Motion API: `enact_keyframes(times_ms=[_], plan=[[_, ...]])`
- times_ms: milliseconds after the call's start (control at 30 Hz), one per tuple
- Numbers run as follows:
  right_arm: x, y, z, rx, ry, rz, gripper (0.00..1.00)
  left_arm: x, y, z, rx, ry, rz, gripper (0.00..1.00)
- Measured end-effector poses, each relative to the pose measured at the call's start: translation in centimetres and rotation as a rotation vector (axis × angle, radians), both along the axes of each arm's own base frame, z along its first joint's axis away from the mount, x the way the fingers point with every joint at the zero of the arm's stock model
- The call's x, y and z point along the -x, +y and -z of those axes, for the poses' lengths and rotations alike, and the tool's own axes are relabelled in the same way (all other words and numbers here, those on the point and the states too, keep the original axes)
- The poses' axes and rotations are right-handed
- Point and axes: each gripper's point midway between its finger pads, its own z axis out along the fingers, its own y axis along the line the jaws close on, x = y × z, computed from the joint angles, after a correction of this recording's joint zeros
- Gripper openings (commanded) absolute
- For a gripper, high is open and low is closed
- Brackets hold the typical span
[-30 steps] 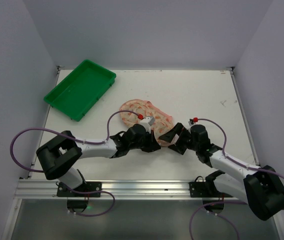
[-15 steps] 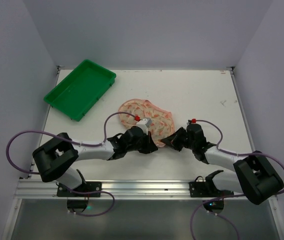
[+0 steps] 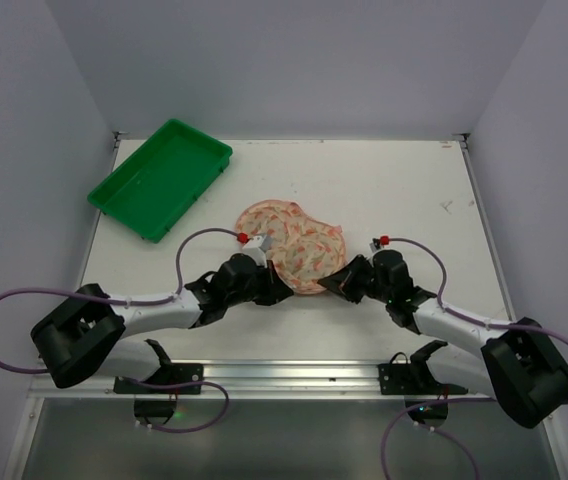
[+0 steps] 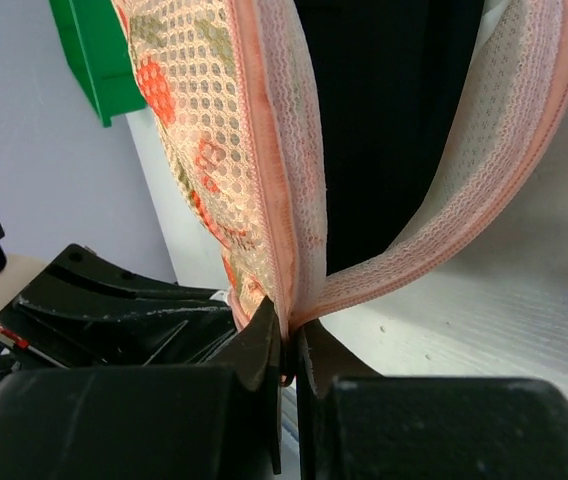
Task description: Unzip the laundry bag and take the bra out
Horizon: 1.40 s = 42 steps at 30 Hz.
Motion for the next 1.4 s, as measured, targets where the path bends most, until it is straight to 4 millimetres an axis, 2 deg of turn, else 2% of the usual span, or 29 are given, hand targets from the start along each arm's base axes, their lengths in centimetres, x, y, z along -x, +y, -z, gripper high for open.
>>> enact_keyframes(times_ms=[167,200,267,300,333,367,400,433,467,500,567,600,633,667,767,867,967,1033,1100,1267,1333,1400], plan=[[0.9,0.8,0.6,0.013,0.015,-0.025,0.15,-0.3,0.4,0.6,-0.041,0.002,-0.001,0.02],[1.3,1.1,0.7,0.019,0.017,-0.035,0.24,-0.4,0.6,0.9,-0.064,0.002,-0.005,0.04],[2.3,1.7,1.1,0.038,0.026,-0.065,0.32,-0.9,1.5,1.6,-0.117,-0.004,-0.024,0.08],[3.0,2.1,1.4,0.052,0.030,-0.089,0.46,-1.2,2.3,2.1,-0.155,-0.007,-0.046,0.13],[3.8,2.5,1.6,0.065,0.039,-0.116,0.55,-1.6,3.3,2.6,-0.195,-0.007,-0.073,0.15],[4.5,2.9,1.8,0.079,0.046,-0.142,0.62,-1.8,4.2,3.1,-0.230,-0.006,-0.096,0.22],[5.0,3.2,1.8,0.089,0.047,-0.165,0.75,-2.0,5.1,3.4,-0.262,-0.008,-0.120,0.26],[5.4,3.7,1.7,0.102,0.046,-0.190,0.79,-2.1,6.0,3.5,-0.290,-0.012,-0.142,0.30],[5.7,4.2,1.5,0.117,0.034,-0.215,0.82,-2.2,6.7,3.5,-0.309,-0.016,-0.163,0.42],[5.8,4.6,1.2,0.128,0.022,-0.239,0.87,-2.2,7.5,3.3,-0.327,-0.022,-0.180,0.50],[5.9,5.4,0.3,0.148,-0.002,-0.277,0.89,-2.2,8.6,2.7,-0.347,-0.033,-0.215,0.66],[5.8,5.6,-0.2,0.160,-0.017,-0.290,0.91,-2.2,9.0,2.1,-0.349,-0.043,-0.231,0.79],[5.6,5.6,-0.8,0.174,-0.036,-0.297,0.93,-2.2,9.4,1.6,-0.349,-0.054,-0.244,0.84],[5.3,5.5,-1.4,0.189,-0.061,-0.293,0.98,-2.2,9.8,0.9,-0.344,-0.063,-0.261,0.92],[4.1,3.4,-3.5,0.265,-0.155,-0.239,0.99,-2.8,10.0,-1.3,-0.339,-0.084,-0.293,0.93],[1.6,0.0,-5.8,0.344,-0.249,-0.122,0.99,-4.9,8.4,-4.7,-0.324,-0.113,-0.315,0.94],[-0.9,-4.2,-7.1,0.424,-0.294,0.015,0.99,-8.0,5.4,-7.9,-0.311,-0.153,-0.328,0.94],[-1.5,-6.4,-7.0,0.477,-0.292,0.074,0.99,-10.2,2.9,-9.6,-0.320,-0.182,-0.332,0.93],[-1.3,-7.4,-6.8,0.500,-0.292,0.089,0.99,-12.3,0.2,-10.6,-0.332,-0.209,-0.336,0.92],[0.2,-8.4,-6.1,0.499,-0.303,0.096,0.99,-16.7,-5.0,-9.5,-0.450,-0.239,-0.342,0.88],[0.8,-8.7,-5.5,0.496,-0.299,0.098,0.99,-17.9,-6.0,-8.3,-0.499,-0.243,-0.349,0.85],[1.2,-9.0,-4.9,0.495,-0.295,0.099,0.99,-18.6,-6.2,-6.8,-0.576,-0.235,-0.358,0.79]])
